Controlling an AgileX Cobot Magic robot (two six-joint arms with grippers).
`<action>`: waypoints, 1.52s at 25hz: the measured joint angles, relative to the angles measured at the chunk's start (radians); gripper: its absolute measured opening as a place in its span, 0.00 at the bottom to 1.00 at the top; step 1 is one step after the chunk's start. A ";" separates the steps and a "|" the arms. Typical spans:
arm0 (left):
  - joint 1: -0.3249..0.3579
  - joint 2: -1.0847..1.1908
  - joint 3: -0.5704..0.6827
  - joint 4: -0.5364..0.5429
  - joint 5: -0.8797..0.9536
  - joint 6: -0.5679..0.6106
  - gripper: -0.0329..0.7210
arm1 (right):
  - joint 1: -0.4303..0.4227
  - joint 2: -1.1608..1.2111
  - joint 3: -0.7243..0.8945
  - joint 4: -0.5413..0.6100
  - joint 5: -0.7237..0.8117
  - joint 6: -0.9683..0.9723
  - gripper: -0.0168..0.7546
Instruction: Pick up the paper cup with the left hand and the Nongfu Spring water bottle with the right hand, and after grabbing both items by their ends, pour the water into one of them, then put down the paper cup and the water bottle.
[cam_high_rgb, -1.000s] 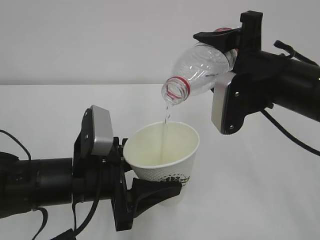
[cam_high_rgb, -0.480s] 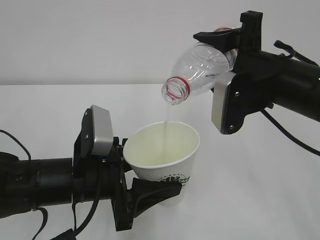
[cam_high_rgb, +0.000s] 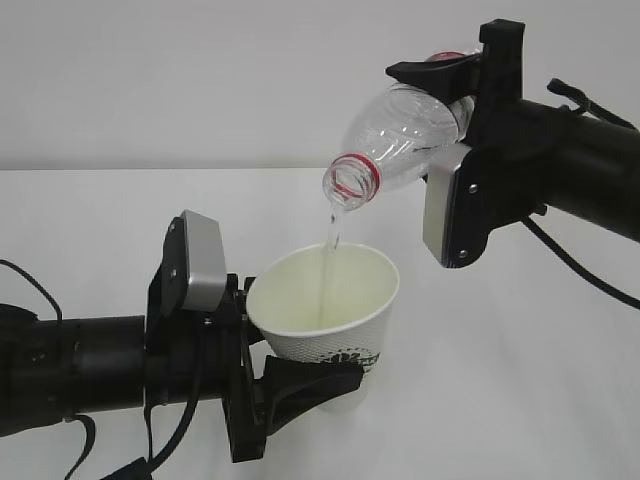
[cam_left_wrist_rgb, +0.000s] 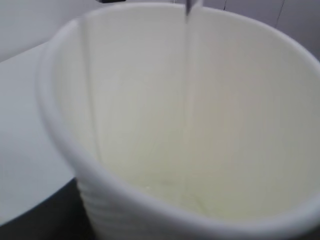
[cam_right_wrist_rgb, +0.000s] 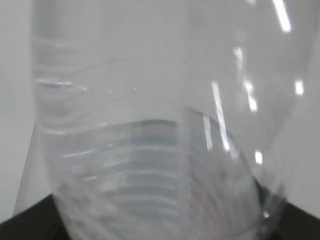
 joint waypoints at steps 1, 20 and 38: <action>0.000 0.000 0.000 0.000 0.000 0.000 0.71 | 0.000 0.000 0.000 0.000 0.000 0.000 0.64; 0.000 0.000 0.000 0.000 0.000 0.055 0.70 | 0.000 0.000 -0.004 0.002 0.000 -0.001 0.64; 0.000 0.000 0.000 -0.011 0.000 0.085 0.70 | 0.000 0.000 -0.004 0.004 0.000 -0.002 0.64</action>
